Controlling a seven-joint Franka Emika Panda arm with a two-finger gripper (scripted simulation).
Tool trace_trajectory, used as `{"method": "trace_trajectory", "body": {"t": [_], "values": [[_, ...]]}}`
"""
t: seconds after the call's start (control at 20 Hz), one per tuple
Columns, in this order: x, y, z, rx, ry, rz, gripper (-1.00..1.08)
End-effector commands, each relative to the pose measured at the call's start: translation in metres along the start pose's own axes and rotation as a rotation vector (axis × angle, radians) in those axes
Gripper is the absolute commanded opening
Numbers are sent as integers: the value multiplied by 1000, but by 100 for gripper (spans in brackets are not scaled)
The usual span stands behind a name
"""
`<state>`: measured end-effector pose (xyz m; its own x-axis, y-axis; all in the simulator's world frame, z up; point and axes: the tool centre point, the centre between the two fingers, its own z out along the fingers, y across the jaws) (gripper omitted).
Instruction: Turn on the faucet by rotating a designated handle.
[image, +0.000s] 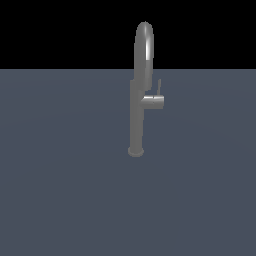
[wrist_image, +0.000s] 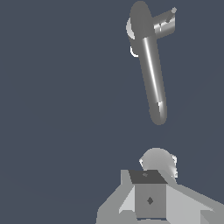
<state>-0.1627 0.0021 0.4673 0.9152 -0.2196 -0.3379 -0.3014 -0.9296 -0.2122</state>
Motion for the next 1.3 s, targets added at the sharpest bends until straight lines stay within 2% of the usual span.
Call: {"method": "trace_trajectory", "body": {"t": [0.0, 0.7, 1.25], "values": [[15, -1, -1, 43, -40, 41, -100], [100, 8, 3, 300, -279, 282, -100], [171, 30, 26, 536, -496, 499, -100]]}}
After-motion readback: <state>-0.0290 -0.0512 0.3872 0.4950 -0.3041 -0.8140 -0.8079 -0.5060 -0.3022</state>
